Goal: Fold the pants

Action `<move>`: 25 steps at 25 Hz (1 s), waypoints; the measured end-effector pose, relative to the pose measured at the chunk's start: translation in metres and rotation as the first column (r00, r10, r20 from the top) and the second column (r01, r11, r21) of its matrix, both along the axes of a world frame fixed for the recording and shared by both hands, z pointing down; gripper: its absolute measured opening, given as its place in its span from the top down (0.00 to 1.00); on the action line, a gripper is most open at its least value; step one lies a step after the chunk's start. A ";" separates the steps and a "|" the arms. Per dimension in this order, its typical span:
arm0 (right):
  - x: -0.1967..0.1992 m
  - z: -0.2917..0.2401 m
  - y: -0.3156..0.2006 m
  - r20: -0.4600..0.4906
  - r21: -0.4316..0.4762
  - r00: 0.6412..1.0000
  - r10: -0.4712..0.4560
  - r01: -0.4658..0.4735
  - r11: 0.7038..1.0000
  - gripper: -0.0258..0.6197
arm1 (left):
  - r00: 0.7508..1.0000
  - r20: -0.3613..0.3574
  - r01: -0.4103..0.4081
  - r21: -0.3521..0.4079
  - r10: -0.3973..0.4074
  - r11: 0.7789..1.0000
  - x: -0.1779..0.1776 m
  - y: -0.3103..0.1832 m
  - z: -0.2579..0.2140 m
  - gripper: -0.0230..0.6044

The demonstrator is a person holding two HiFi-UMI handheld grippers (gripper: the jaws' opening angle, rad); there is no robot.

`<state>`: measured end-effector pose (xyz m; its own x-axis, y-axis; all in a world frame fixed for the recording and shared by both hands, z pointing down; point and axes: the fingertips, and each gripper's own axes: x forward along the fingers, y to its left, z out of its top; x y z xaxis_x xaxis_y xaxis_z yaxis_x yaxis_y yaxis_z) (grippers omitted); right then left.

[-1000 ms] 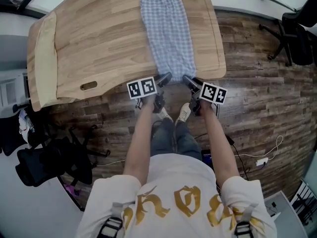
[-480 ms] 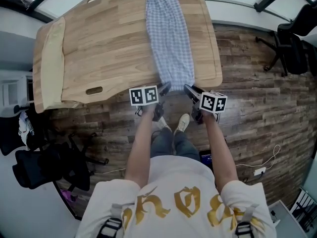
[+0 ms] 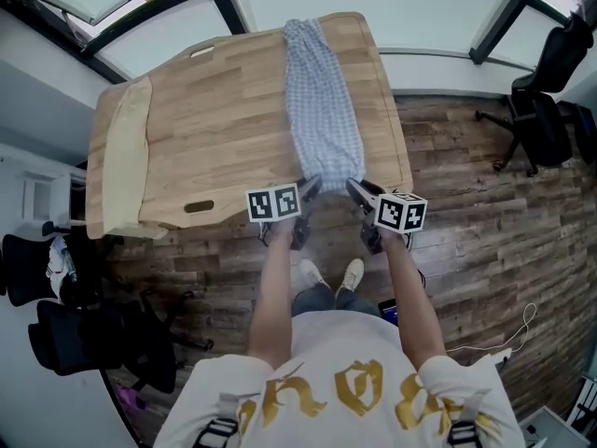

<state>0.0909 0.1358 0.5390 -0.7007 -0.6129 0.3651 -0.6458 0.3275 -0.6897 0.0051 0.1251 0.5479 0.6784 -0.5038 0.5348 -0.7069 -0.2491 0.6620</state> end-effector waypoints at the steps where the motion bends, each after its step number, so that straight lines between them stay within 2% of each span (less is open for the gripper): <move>1: -0.001 -0.009 0.000 0.005 0.014 1.000 0.000 0.000 1.000 0.83 | 1.000 -0.003 0.000 0.011 0.000 1.000 -0.001 0.000 -0.008 0.81; 5: -0.003 -0.042 -0.001 0.026 0.067 1.000 0.011 -0.012 0.998 0.83 | 1.000 -0.026 0.007 0.051 -0.006 0.999 -0.005 -0.003 -0.040 0.81; 11: -0.004 -0.091 -0.006 -0.001 0.177 1.000 0.002 -0.002 0.984 0.83 | 0.999 -0.043 -0.002 0.139 0.008 0.990 -0.005 -0.008 -0.089 0.81; 14: -0.006 -0.114 -0.007 -0.004 0.210 1.000 0.001 0.000 0.978 0.83 | 0.999 -0.049 -0.002 0.184 0.012 0.983 -0.008 -0.008 -0.116 0.81; 20: -0.013 -0.166 -0.010 0.053 0.296 0.999 -0.012 -0.004 0.955 0.83 | 0.999 -0.052 0.000 0.259 0.014 0.966 -0.016 -0.008 -0.162 0.81; 25: -0.021 -0.195 -0.009 0.036 0.355 0.999 -0.039 0.024 0.935 0.83 | 0.999 -0.033 0.002 0.307 0.009 0.952 -0.022 -0.007 -0.187 0.81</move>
